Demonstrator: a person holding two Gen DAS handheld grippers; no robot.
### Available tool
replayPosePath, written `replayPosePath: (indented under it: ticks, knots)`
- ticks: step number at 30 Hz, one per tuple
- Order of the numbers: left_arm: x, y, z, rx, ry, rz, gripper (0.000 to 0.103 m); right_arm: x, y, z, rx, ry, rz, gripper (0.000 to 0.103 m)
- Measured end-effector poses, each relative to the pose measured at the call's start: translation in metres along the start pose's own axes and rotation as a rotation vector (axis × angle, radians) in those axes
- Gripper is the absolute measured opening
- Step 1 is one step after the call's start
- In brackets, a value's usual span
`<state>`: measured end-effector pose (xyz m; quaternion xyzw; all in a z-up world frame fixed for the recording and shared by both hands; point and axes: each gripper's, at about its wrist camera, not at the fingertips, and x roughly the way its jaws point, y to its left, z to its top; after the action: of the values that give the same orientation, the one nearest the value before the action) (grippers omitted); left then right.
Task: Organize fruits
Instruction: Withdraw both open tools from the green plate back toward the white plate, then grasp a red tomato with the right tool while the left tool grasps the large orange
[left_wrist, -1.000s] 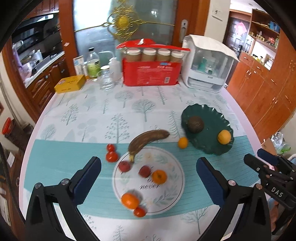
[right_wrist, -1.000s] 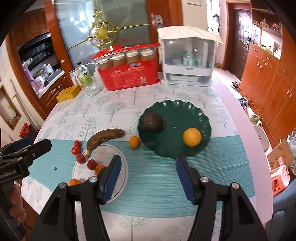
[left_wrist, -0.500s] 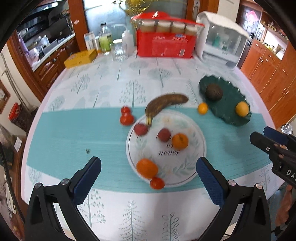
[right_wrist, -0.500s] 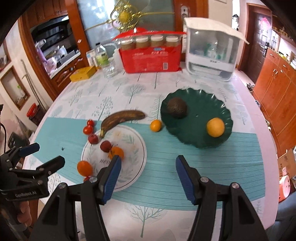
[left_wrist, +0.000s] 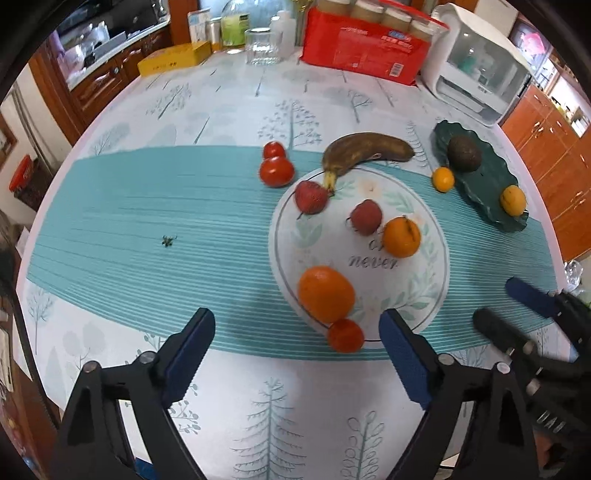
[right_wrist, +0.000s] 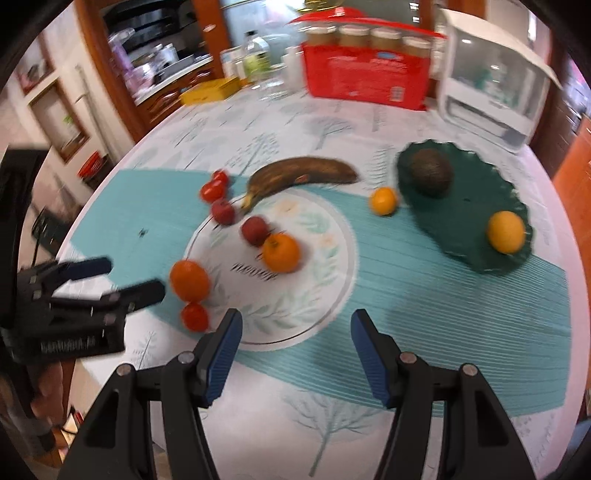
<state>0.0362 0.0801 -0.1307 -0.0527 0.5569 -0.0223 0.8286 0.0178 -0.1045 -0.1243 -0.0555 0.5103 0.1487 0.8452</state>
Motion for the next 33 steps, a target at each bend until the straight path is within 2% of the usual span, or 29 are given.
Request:
replayPosePath:
  ticks: [5, 8, 13, 19, 23, 26, 33]
  knots:
    - [0.003, 0.017, -0.004, -0.002, 0.003, 0.010, 0.074, 0.025, 0.021, -0.005, -0.067, 0.042, 0.050, 0.061]
    - [0.005, 0.026, -0.007, -0.004, 0.005, 0.019, 0.069, 0.037, 0.031, -0.006, -0.094, 0.061, 0.084, 0.061]
    - [0.006, 0.037, -0.014, -0.022, 0.008, 0.024, 0.069, 0.055, 0.048, -0.004, -0.129, 0.087, 0.136, 0.060]
    - [0.005, 0.044, -0.021, -0.038, 0.008, 0.021, 0.069, 0.072, 0.065, 0.000, -0.170, 0.107, 0.174, 0.051]
    - [0.006, 0.045, -0.022, -0.041, 0.010, 0.014, 0.069, 0.082, 0.072, 0.001, -0.186, 0.125, 0.193, 0.040]
    - [0.007, 0.042, -0.021, -0.033, 0.008, 0.005, 0.069, 0.086, 0.075, 0.002, -0.189, 0.130, 0.207, 0.027]
    - [0.014, 0.025, -0.013, 0.007, 0.016, -0.031, 0.069, 0.078, 0.061, 0.000, -0.163, 0.107, 0.172, 0.027]
